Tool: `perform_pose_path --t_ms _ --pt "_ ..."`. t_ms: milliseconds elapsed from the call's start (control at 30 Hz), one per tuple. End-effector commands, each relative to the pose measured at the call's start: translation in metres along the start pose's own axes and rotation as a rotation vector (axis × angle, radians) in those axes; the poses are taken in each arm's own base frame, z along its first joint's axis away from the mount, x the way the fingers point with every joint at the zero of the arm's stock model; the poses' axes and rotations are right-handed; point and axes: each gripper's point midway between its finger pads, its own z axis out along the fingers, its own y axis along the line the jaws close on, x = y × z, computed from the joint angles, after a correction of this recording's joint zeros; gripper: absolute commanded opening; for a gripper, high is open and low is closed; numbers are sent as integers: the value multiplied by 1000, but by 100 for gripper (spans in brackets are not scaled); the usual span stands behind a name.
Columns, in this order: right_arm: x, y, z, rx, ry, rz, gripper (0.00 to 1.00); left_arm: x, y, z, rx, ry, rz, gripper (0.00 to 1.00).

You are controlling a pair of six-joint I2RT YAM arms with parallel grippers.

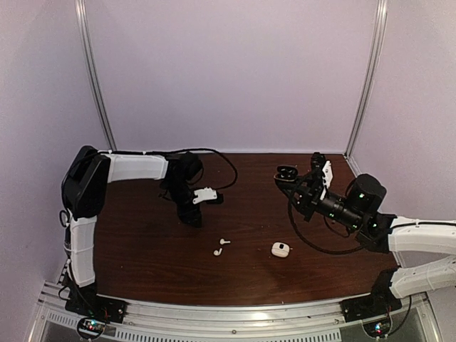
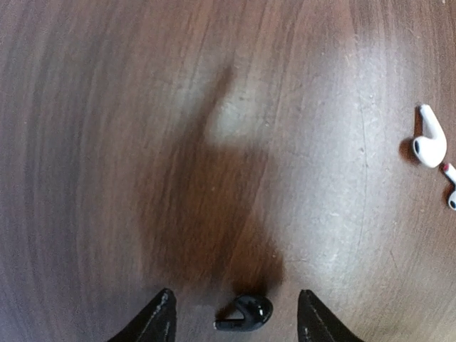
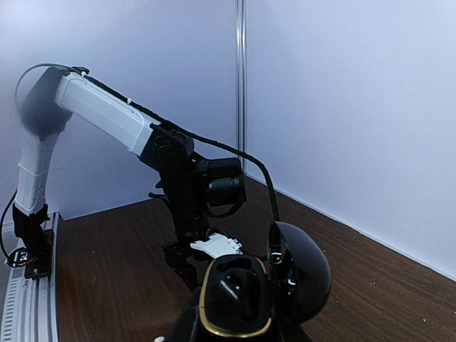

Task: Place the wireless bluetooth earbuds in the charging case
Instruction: Pick up the left earbud from the center of the board.

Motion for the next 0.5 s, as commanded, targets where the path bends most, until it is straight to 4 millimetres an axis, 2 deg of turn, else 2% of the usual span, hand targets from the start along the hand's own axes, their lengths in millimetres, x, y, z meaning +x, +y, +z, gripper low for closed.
perform_pose_path --t_ms 0,333,467 --pt "-9 -3 -4 11 -34 7 0 7 -10 9 65 20 4 60" --pt "-9 -5 -4 13 -36 -1 0 34 -34 25 141 93 -152 51" --pt "-8 -4 -3 8 -34 0 0 43 -42 26 151 119 -226 46"
